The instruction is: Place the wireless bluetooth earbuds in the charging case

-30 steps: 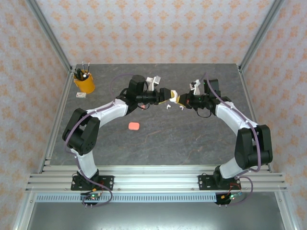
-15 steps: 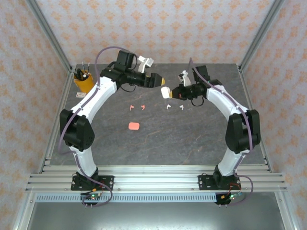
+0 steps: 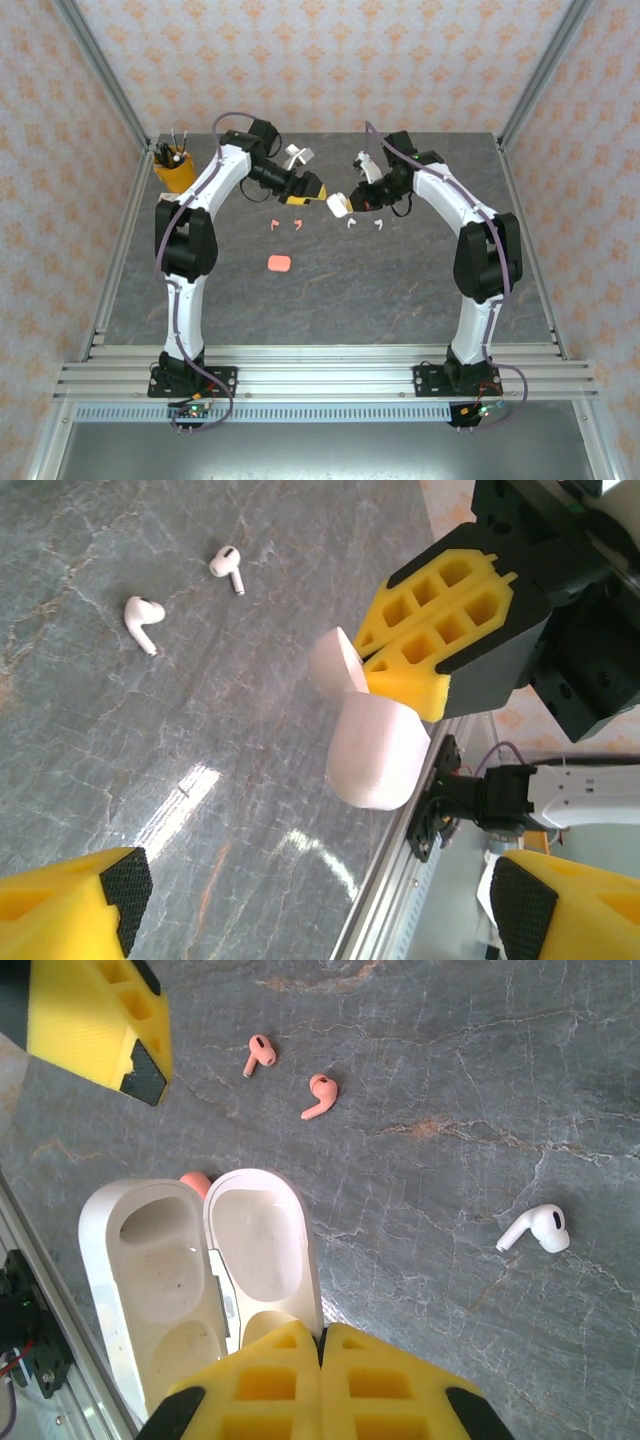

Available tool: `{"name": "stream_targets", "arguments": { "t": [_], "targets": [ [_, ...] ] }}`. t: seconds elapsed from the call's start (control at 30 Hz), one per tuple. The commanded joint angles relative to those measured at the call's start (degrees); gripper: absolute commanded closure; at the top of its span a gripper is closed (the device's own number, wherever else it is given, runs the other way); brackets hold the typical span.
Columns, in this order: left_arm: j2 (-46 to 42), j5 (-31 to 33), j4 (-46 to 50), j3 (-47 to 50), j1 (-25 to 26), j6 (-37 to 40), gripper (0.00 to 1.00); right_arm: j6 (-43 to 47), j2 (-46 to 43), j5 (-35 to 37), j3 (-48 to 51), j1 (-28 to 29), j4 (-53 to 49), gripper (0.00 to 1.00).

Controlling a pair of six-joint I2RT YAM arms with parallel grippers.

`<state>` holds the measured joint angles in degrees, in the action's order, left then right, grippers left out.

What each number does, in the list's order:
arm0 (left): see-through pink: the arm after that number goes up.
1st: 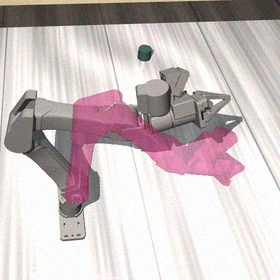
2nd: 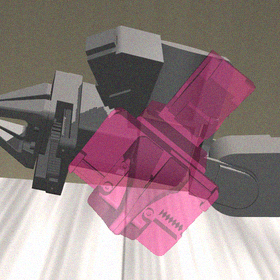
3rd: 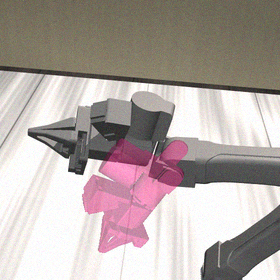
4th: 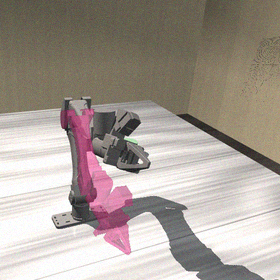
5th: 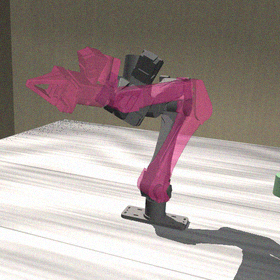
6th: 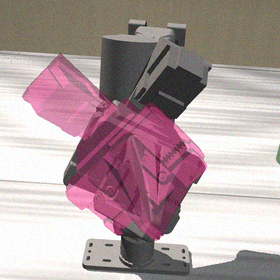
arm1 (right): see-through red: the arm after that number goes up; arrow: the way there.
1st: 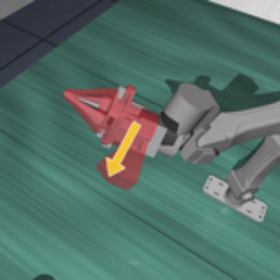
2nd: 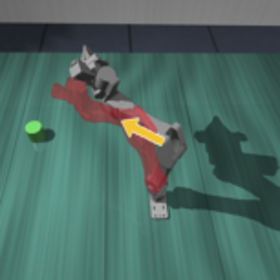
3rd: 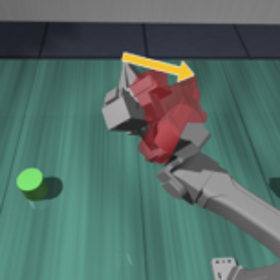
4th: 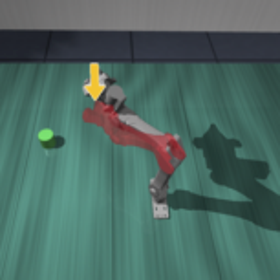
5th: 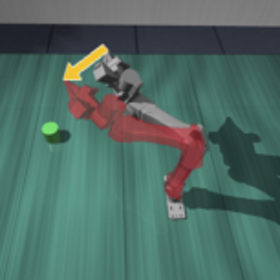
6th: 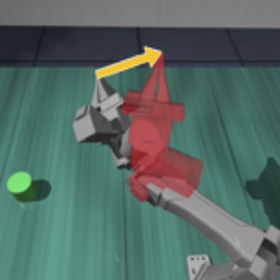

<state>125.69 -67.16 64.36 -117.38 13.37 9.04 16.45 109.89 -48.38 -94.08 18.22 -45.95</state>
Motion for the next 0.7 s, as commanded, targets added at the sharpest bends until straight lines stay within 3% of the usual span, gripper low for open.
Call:
{"name": "stream_targets", "arguments": {
  "t": [0.0, 0.67],
  "targets": [
    [1.4, -3.8, 7.1, -4.6, -0.3, 4.7, 0.11, 3.2, 0.3, 0.0, -2.4, 0.9, -2.4, 1.00],
    [5.0, -9.1, 11.0, -5.5, -0.2, 8.3, 0.32, 4.7, 3.9, -2.1, -7.9, 4.1, -5.0, 1.00]
  ]
}}
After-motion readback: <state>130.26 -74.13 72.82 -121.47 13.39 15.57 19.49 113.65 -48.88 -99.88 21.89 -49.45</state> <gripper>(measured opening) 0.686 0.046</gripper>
